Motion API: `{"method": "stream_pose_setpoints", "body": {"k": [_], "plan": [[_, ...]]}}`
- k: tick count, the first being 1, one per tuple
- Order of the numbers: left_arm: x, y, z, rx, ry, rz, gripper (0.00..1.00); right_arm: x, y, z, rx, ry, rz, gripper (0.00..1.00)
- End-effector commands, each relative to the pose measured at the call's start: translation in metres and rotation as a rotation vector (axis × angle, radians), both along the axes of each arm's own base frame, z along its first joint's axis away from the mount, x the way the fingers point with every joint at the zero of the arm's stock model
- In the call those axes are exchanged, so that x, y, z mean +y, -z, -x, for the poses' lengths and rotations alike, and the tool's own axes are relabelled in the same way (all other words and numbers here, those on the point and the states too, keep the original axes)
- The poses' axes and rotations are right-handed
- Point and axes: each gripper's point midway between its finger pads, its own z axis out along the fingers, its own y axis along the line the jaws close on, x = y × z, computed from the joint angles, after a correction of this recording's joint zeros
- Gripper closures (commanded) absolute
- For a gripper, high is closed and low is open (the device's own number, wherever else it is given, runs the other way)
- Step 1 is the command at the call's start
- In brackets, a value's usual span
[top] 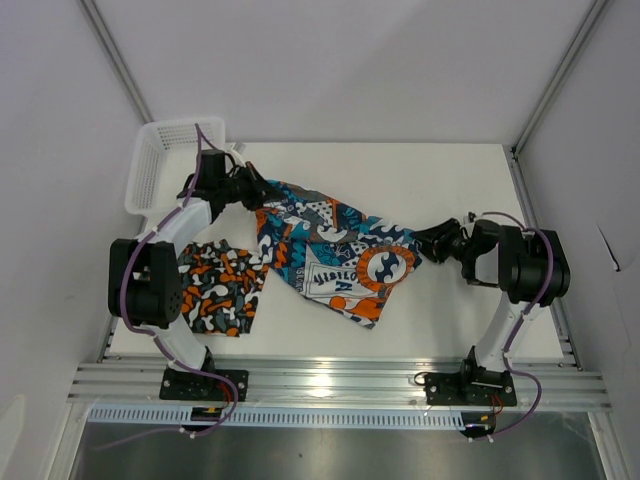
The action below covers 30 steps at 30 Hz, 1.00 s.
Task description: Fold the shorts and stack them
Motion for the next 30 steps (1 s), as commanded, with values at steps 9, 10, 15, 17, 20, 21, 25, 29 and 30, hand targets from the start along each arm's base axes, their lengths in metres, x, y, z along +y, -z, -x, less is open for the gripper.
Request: {"method": "stream_pose_setpoints", "body": {"k": [9,10,15,17,20,21,25,29,30], "plan": [[0.002,-0.021,-0.007,-0.067,0.0,0.028,1.0,-0.001,-0.035,-0.034,-0.147,-0.011,-0.032,0.79],[0.003,-0.022,-0.007,-0.07,0.0,0.031,1.0,0.0,-0.037,-0.034,-0.152,-0.016,-0.035,0.9],[0.0,-0.028,-0.006,-0.082,0.001,0.064,1.0,0.004,-0.052,-0.033,-0.183,-0.048,-0.032,1.0],[-0.001,-0.033,-0.005,-0.083,0.002,0.078,1.0,0.011,-0.054,-0.03,-0.171,-0.093,-0.026,1.0],[-0.003,-0.05,-0.007,-0.106,0.011,0.1,1.0,0.019,-0.07,-0.03,-0.189,-0.141,-0.017,1.0],[-0.004,-0.054,-0.007,-0.106,0.008,0.109,1.0,0.019,-0.078,-0.032,-0.206,-0.15,-0.011,1.0],[-0.003,-0.091,-0.01,-0.158,-0.007,0.144,1.0,0.019,-0.127,-0.03,-0.283,-0.165,0.004,1.0],[-0.002,-0.131,-0.012,-0.221,-0.028,0.206,1.0,0.013,-0.178,-0.033,-0.363,-0.159,0.09,1.0],[-0.002,-0.139,-0.011,-0.231,-0.03,0.217,1.0,0.015,-0.192,-0.032,-0.39,-0.174,0.092,1.0]]}}
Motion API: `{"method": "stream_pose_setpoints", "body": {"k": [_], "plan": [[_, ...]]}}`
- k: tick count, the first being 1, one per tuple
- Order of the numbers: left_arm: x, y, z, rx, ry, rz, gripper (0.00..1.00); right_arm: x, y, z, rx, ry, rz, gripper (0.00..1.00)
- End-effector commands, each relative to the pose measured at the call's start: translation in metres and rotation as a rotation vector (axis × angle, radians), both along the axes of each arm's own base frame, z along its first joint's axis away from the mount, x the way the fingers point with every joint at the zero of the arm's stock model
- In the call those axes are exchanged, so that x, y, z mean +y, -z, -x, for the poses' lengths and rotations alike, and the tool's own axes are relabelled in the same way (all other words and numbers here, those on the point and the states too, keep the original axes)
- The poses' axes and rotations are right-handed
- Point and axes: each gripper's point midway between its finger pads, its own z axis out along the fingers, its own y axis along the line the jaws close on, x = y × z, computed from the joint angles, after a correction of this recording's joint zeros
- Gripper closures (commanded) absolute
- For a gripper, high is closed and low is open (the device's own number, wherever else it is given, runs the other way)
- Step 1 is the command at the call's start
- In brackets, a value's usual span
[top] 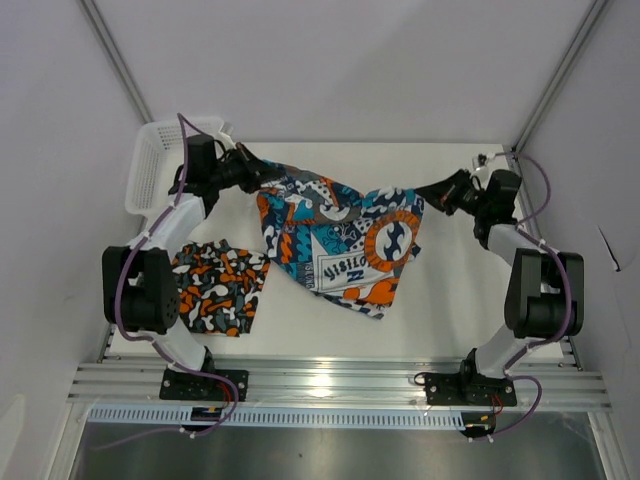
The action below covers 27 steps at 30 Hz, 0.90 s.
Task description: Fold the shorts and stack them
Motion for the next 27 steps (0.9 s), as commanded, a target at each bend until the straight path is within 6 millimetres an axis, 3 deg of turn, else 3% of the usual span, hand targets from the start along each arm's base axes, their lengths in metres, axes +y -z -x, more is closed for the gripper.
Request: {"method": "stream_pose_setpoints", "body": {"k": [1,4,5,7,8,10,11,14,15,16,18,20,24,25,27], "plan": [[0.0,-0.104,0.003,-0.217,-0.009,0.104,1.0,-0.001,-0.081,-0.001,-0.183,-0.034,0.064,1.0],[-0.001,-0.127,0.011,-0.256,-0.002,0.152,1.0,0.004,-0.121,0.001,-0.247,-0.066,0.068,1.0],[-0.001,-0.147,0.017,-0.294,0.001,0.186,1.0,0.005,-0.15,0.0,-0.31,-0.073,0.073,1.0],[0.001,-0.167,0.023,-0.309,0.0,0.236,1.0,0.008,-0.178,0.005,-0.348,-0.106,0.063,1.0],[0.002,-0.184,0.026,-0.363,0.003,0.254,1.0,0.007,-0.205,0.004,-0.403,-0.111,0.065,1.0],[0.008,-0.219,0.036,-0.425,0.008,0.312,1.0,0.004,-0.234,0.008,-0.44,-0.125,0.045,1.0],[0.009,-0.234,0.042,-0.46,0.02,0.34,1.0,0.003,-0.26,0.014,-0.493,-0.135,0.043,1.0],[0.015,-0.275,0.067,-0.548,0.058,0.404,1.0,-0.006,-0.303,0.032,-0.571,-0.152,0.012,1.0],[0.027,-0.283,0.069,-0.576,0.036,0.396,1.0,-0.007,-0.323,0.044,-0.636,-0.154,0.02,1.0],[0.032,-0.299,0.082,-0.624,0.027,0.385,1.0,-0.009,-0.331,0.051,-0.653,-0.154,0.019,1.0],[0.038,-0.311,0.096,-0.667,0.018,0.375,1.0,-0.008,-0.344,0.065,-0.689,-0.167,0.024,1.0],[0.039,-0.326,0.122,-0.731,0.035,0.382,1.0,-0.004,-0.357,0.089,-0.742,-0.187,0.042,1.0],[0.038,-0.341,0.171,-0.824,0.076,0.41,1.0,-0.002,-0.374,0.134,-0.81,-0.187,0.079,1.0],[0.036,-0.347,0.185,-0.856,0.095,0.421,1.0,0.001,-0.381,0.153,-0.84,-0.189,0.096,1.0],[0.032,-0.352,0.215,-0.9,0.127,0.417,1.0,0.002,-0.382,0.169,-0.818,-0.188,0.112,1.0]]}}
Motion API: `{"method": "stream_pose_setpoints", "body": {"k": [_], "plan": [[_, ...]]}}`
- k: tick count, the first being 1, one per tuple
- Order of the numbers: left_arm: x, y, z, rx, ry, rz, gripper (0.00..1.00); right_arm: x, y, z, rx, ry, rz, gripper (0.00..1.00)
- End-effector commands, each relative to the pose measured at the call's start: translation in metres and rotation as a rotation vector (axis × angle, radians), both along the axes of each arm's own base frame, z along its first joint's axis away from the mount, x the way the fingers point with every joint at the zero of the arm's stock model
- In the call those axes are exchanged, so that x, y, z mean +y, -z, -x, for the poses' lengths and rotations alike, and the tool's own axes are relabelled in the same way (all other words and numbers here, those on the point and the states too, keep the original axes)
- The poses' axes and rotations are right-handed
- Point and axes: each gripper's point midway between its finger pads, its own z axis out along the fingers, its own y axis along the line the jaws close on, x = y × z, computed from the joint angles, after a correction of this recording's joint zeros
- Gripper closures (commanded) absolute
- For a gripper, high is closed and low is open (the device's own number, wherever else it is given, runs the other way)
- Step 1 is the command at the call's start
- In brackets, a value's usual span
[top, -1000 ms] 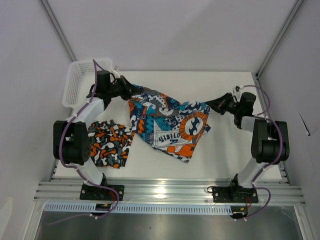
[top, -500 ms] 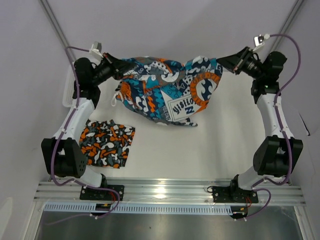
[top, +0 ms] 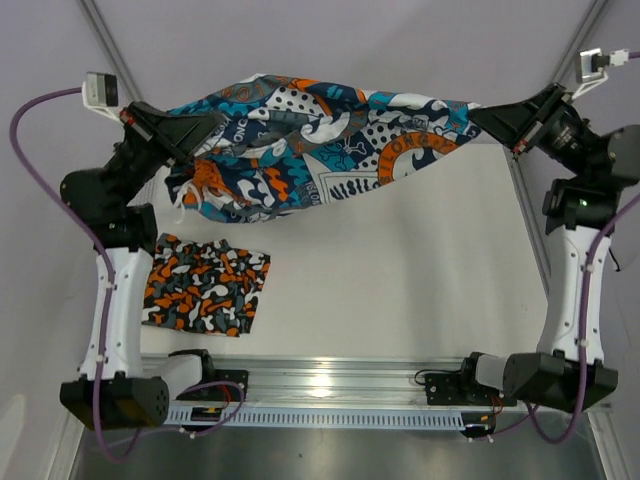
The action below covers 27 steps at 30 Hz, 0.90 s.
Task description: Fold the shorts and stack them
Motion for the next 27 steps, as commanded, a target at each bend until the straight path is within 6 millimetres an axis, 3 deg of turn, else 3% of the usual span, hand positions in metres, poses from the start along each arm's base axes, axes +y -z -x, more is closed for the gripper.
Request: {"method": "stream_pose_setpoints", "body": {"k": [1,3,6,11,12,16,22,25,27], "plan": [[-0.008,-0.022,0.064,-0.143,0.072,-0.01,1.0,0.01,-0.023,0.059,-0.105,-0.013,0.081,1.0],[-0.012,-0.025,0.087,-0.152,0.083,-0.03,1.0,0.012,-0.018,0.071,-0.042,-0.001,0.089,1.0],[-0.012,-0.015,0.08,-0.05,0.038,-0.068,1.0,0.012,-0.01,0.068,0.007,-0.011,0.097,1.0],[-0.007,0.017,0.035,0.088,0.034,-0.067,1.0,-0.002,0.021,0.036,0.153,0.003,0.069,1.0],[-0.005,0.031,0.014,0.14,0.04,-0.058,1.0,-0.005,0.025,0.029,0.169,0.01,0.063,1.0],[-0.001,0.046,-0.027,0.203,0.063,-0.033,1.0,-0.016,0.031,0.001,0.219,0.011,0.037,1.0],[0.006,0.047,-0.077,0.257,0.02,-0.014,1.0,-0.034,0.027,-0.05,0.24,0.003,-0.023,1.0],[-0.002,0.034,-0.104,0.259,0.04,0.009,1.0,-0.039,0.002,-0.071,0.187,-0.016,-0.041,1.0],[-0.013,0.014,-0.118,0.227,0.093,0.032,1.0,-0.042,-0.012,-0.077,0.136,-0.024,-0.04,1.0]]}}
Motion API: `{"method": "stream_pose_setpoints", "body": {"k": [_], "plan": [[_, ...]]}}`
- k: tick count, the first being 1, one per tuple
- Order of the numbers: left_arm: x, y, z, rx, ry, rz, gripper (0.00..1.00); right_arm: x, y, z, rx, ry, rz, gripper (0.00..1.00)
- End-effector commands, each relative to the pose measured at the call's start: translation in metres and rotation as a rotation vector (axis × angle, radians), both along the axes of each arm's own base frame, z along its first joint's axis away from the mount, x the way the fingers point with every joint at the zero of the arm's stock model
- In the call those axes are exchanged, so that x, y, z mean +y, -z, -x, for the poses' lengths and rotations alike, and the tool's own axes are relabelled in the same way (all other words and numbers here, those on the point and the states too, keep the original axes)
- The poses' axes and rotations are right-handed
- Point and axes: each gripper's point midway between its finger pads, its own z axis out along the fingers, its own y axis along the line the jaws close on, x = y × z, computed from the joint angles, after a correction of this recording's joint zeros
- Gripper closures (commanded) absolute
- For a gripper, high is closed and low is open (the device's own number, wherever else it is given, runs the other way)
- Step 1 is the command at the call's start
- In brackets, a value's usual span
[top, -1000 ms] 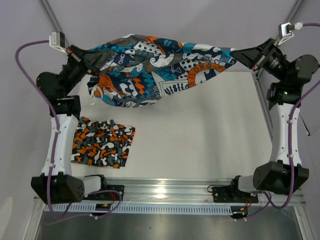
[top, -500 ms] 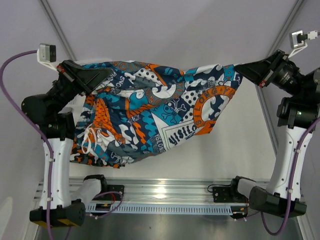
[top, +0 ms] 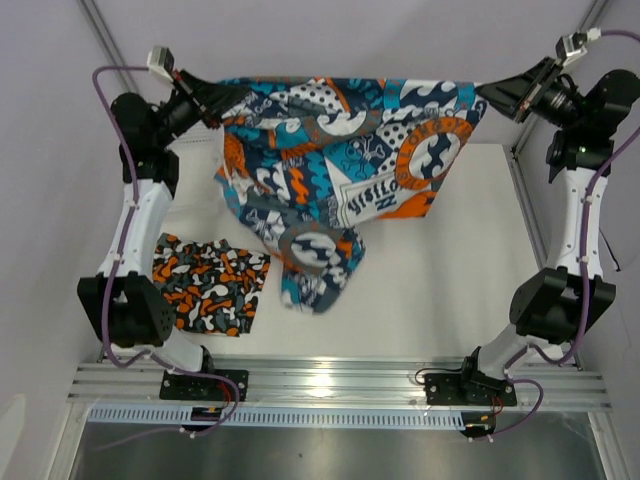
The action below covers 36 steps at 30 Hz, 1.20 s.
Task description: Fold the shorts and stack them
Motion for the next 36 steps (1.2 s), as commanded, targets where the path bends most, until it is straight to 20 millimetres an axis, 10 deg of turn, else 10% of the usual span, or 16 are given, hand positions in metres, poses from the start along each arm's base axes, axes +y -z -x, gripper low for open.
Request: {"method": "stream_pose_setpoints", "body": {"k": [1,8,15,30,33,36], "plan": [[-0.013,-0.078,0.009,-0.196,0.036,0.064,1.0,0.0,-0.067,0.014,-0.196,-0.02,-0.005,1.0],[-0.039,-0.084,0.024,-0.27,0.146,0.093,1.0,0.003,-0.071,0.031,-0.302,-0.034,0.036,1.0],[-0.041,-0.043,0.064,-0.208,0.151,0.081,1.0,0.008,-0.067,0.082,-0.339,-0.024,0.059,1.0],[-0.023,-0.103,0.269,-0.412,-0.011,-0.022,1.0,0.073,-0.13,0.275,-0.649,0.136,0.306,1.0],[-0.023,-0.111,0.266,-0.411,-0.022,-0.037,1.0,0.076,-0.152,0.286,-0.688,0.178,0.318,1.0],[-0.024,-0.12,0.246,-0.395,-0.021,-0.046,1.0,0.06,-0.153,0.252,-0.59,0.192,0.288,1.0]]}}
